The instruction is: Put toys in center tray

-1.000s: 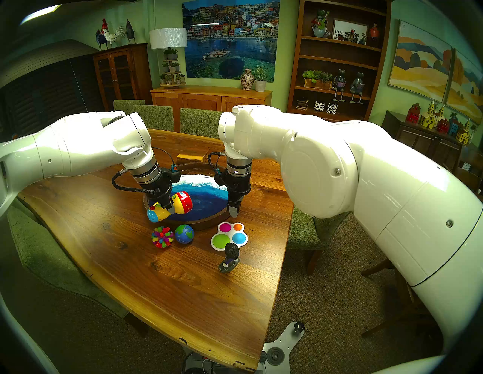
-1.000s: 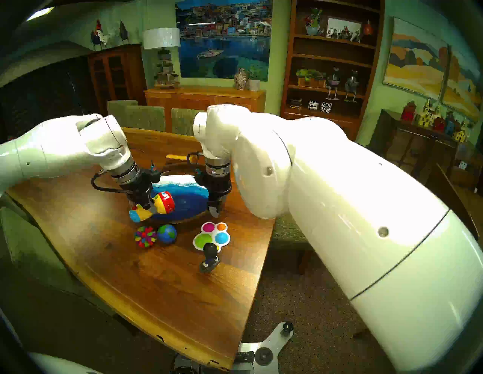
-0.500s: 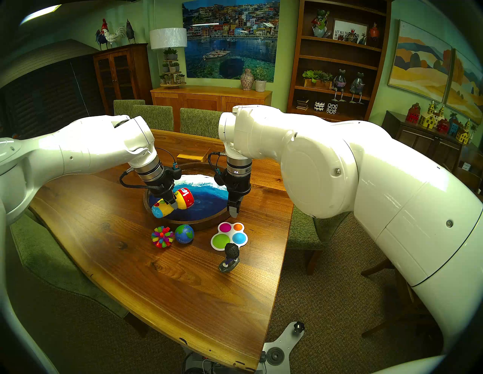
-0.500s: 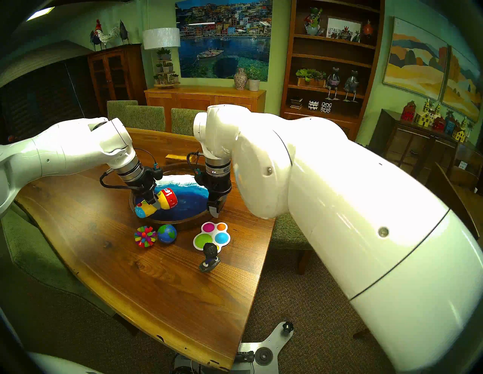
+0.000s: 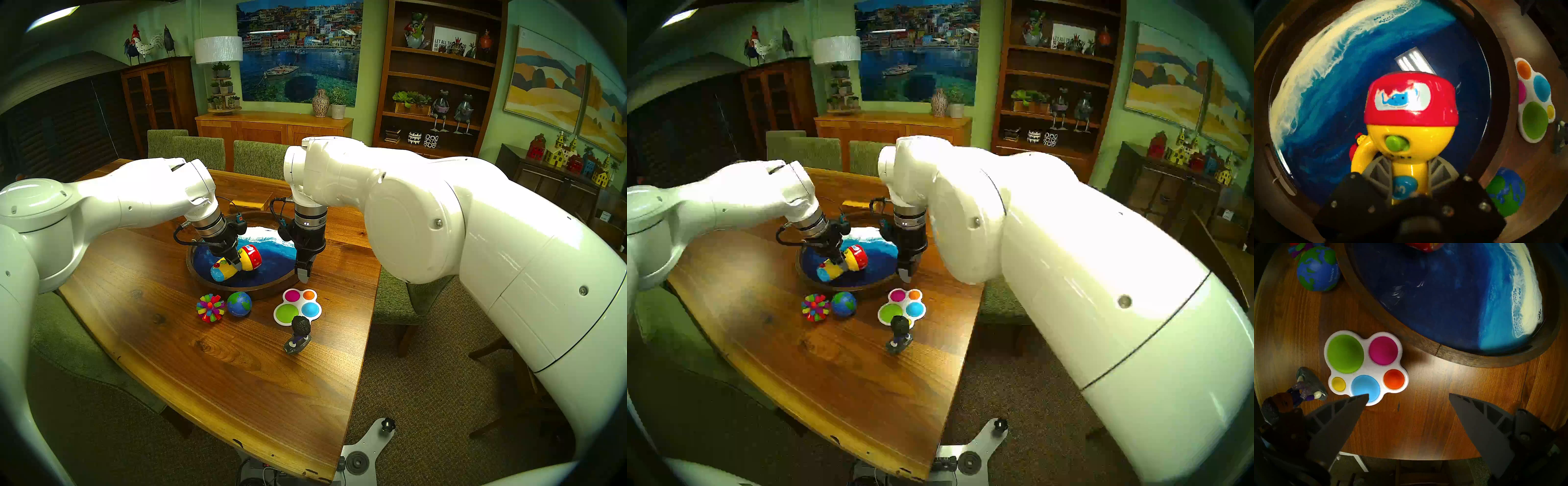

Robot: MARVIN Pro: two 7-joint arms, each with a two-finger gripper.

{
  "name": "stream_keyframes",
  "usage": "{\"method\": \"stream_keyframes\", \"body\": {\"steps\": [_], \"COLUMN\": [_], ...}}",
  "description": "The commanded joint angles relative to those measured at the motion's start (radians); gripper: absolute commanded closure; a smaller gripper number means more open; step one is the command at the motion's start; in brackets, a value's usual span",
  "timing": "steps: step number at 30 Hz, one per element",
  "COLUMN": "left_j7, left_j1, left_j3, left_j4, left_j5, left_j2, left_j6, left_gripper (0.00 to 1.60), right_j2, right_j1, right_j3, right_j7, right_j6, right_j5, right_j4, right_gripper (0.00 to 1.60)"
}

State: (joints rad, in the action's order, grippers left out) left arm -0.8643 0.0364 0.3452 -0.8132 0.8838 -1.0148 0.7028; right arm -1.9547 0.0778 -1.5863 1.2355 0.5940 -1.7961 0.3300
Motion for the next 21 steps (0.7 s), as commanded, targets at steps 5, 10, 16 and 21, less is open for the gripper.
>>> {"method": "stream_keyframes", "body": {"steps": [5,10,16,21], "left_j7": [-0.135,-0.180,-0.229,-0.260], "left_j1": [-0.019,-0.018,-0.044,-0.083], "left_j3": [0.032,0.048,0.055,0.048], "left_j4": [0.174,0.216,0.204,0.169], "left_j5": [-0.047,-0.064,-0.075,-0.084], "left_j2": [-0.102,-0.116,-0.100,-0.072], "left_j6": [-0.107,-0.135,-0.151,-0.154], "left_gripper": [0.64,0.74,0.00,0.00], "right_j2": [0.000,0.000,0.000,0.000], "right_j1": [0.033,0.033,0.033,0.033], "right_j3": [0.002,0.002,0.002,0.002], "right_j7": [0.002,0.002,0.002,0.001], "right_j6": [-0.001,-0.002,-0.001,-0.001], "right_j5": [-0.002,-0.002,-0.002,-0.001], "right_j4": [-0.019,-0.019,-0.019,-0.019], "right_gripper": [0.00,0.00,0.00,0.00]}}
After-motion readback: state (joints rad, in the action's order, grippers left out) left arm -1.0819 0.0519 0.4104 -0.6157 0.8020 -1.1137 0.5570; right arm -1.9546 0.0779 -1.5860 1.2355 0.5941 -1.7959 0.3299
